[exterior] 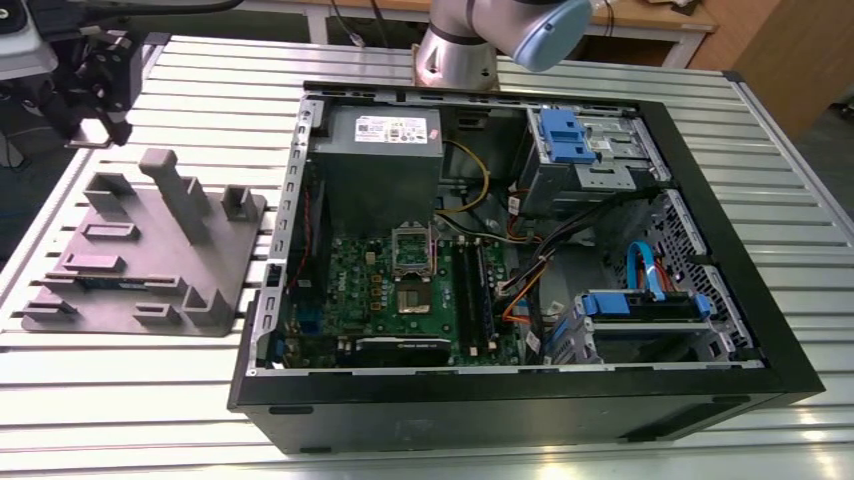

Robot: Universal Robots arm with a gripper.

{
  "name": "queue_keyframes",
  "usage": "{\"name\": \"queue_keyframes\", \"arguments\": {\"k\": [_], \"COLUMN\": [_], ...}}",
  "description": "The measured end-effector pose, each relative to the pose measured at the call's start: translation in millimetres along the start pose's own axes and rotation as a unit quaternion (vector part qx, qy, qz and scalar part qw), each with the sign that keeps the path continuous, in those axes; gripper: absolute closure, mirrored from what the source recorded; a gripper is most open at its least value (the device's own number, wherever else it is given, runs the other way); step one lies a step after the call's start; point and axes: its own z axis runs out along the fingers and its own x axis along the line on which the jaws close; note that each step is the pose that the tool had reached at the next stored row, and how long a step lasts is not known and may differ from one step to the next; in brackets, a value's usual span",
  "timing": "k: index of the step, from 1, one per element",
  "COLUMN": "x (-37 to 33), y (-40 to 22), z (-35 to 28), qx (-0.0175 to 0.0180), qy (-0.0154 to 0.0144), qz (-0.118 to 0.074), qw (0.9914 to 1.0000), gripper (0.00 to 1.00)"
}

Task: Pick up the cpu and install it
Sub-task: 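Pick up the cpu and move it towards the insertion slot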

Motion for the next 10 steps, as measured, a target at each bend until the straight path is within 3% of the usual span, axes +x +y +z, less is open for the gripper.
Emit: {"name": "queue_keyframes", "arguments": {"k": [10], "x": [-11.5], "y": [0.5], "z": [-0.4], "qx": [0.0000], "qy": [0.0000], "qz": [0.000], "qw": [1.00000], "gripper": [0.53]}}
